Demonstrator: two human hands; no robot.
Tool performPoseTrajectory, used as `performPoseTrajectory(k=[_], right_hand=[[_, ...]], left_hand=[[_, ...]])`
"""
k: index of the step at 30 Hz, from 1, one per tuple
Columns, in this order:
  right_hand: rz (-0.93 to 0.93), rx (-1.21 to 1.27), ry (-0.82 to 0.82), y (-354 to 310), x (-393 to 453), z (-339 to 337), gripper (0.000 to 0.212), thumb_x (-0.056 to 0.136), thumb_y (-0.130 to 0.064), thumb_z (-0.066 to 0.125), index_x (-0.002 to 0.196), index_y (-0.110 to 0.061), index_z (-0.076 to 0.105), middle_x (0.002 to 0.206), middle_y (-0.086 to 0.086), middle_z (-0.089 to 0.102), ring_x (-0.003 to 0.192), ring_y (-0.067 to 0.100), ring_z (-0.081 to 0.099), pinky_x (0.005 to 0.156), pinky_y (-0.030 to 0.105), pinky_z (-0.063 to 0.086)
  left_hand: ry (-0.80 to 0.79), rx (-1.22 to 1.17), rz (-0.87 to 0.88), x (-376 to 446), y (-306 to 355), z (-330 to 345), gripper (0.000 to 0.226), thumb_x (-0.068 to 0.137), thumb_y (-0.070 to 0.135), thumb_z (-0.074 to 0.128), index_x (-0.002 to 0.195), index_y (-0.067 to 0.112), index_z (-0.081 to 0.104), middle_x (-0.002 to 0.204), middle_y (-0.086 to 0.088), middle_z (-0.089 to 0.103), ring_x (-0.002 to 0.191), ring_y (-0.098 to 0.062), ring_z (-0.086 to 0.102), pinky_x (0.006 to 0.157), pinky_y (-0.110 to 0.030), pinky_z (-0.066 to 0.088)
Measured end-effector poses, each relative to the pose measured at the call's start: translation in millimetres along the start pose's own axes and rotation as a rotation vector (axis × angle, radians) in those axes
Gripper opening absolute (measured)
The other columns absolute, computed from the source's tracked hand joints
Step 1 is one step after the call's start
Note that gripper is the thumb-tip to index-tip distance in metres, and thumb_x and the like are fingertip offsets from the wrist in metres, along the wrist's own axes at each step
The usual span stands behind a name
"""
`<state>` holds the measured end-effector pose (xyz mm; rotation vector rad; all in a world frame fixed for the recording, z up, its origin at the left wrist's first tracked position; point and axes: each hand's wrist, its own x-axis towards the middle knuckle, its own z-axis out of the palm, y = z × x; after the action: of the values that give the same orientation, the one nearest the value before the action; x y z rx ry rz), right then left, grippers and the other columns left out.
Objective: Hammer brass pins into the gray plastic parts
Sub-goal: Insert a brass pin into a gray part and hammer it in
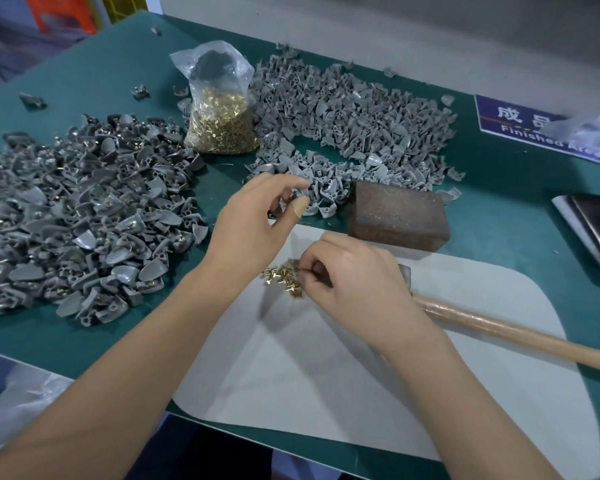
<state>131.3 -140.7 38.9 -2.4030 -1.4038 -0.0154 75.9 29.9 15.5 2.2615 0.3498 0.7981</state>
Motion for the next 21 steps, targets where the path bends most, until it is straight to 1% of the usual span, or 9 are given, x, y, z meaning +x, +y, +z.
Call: performPoseTrajectory(k=[2,6,9,11,12,15,18,20,21], right_hand=[[-0.006,0.012,-0.001,0,-1,1,0.005,0.089,-0.032,0.068,0.092,-0.03,0.071,0.091,-0.01,0.062,0.091,0.012,0.061,0.064,0.029,0.04],[-0.025,-0.029,0.009,1,3,4,0.013,0.095,-0.039,0.064,0.094,-0.032,0.075,0.091,-0.009,0.063,0.095,0.012,0.062,0.063,0.03,0.041],[-0.052,-0.036,0.02,-2,5,5,0.01,0.093,-0.034,0.066,0.091,-0.028,0.074,0.09,-0.007,0.064,0.092,0.016,0.064,0.062,0.029,0.037],[-0.028,-0.022,0.039,-2,5,4,0.006,0.088,-0.032,0.069,0.087,-0.026,0.07,0.088,-0.007,0.064,0.086,0.017,0.063,0.062,0.029,0.038],[-0.009,-0.006,0.063,0,4,2,0.006,0.085,-0.033,0.069,0.084,-0.026,0.068,0.086,-0.008,0.063,0.081,0.014,0.062,0.062,0.029,0.039],[0.047,0.221,0.174,18,2,-11,0.005,0.082,-0.022,0.07,0.084,-0.025,0.066,0.081,-0.013,0.065,0.071,0.006,0.061,0.066,0.028,0.05],[0.171,0.505,0.353,47,0,-27,0.017,0.083,-0.005,0.073,0.085,-0.022,0.071,0.078,-0.012,0.07,0.074,0.007,0.067,0.074,0.021,0.056],[0.247,0.628,0.421,66,-2,-34,0.021,0.085,-0.001,0.073,0.086,-0.021,0.072,0.081,-0.008,0.07,0.076,0.012,0.068,0.075,0.028,0.059],[0.267,0.684,0.444,73,-2,-36,0.021,0.087,0.001,0.073,0.088,-0.019,0.073,0.082,-0.006,0.07,0.075,0.016,0.067,0.072,0.032,0.059]], left_hand=[[-0.007,0.012,-0.009,0,0,0,0.02,0.099,0.026,0.064,0.117,0.027,0.07,0.097,0.007,0.061,0.082,-0.012,0.055,0.074,-0.032,0.05],[-0.011,0.004,-0.022,0,0,1,0.015,0.096,0.03,0.067,0.111,0.03,0.071,0.097,0.012,0.065,0.083,-0.011,0.057,0.075,-0.028,0.05],[-0.001,-0.059,-0.061,-1,0,2,0.011,0.093,0.035,0.072,0.103,0.031,0.072,0.089,0.014,0.068,0.084,-0.01,0.061,0.074,-0.019,0.049],[0.01,-0.126,-0.069,-1,0,3,0.009,0.092,0.032,0.074,0.097,0.026,0.071,0.083,0.014,0.068,0.082,-0.009,0.062,0.069,-0.009,0.043],[0.014,-0.157,-0.074,-1,1,3,0.009,0.092,0.031,0.075,0.095,0.024,0.071,0.081,0.012,0.068,0.08,-0.009,0.061,0.068,-0.008,0.042],[-0.001,-0.261,-0.1,1,6,5,0.009,0.09,0.033,0.077,0.092,0.026,0.073,0.081,0.01,0.069,0.072,-0.005,0.06,0.064,-0.015,0.047],[-0.042,-0.348,-0.111,7,15,8,0.006,0.092,0.027,0.076,0.096,0.031,0.075,0.087,0.014,0.073,0.08,-0.005,0.067,0.074,-0.026,0.056],[-0.084,-0.329,-0.075,15,21,12,0.01,0.095,0.024,0.073,0.101,0.032,0.075,0.089,0.016,0.074,0.085,-0.007,0.069,0.079,-0.031,0.058],[-0.11,-0.314,-0.059,19,25,15,0.01,0.095,0.024,0.072,0.102,0.031,0.074,0.089,0.015,0.074,0.085,-0.008,0.07,0.079,-0.033,0.058]])
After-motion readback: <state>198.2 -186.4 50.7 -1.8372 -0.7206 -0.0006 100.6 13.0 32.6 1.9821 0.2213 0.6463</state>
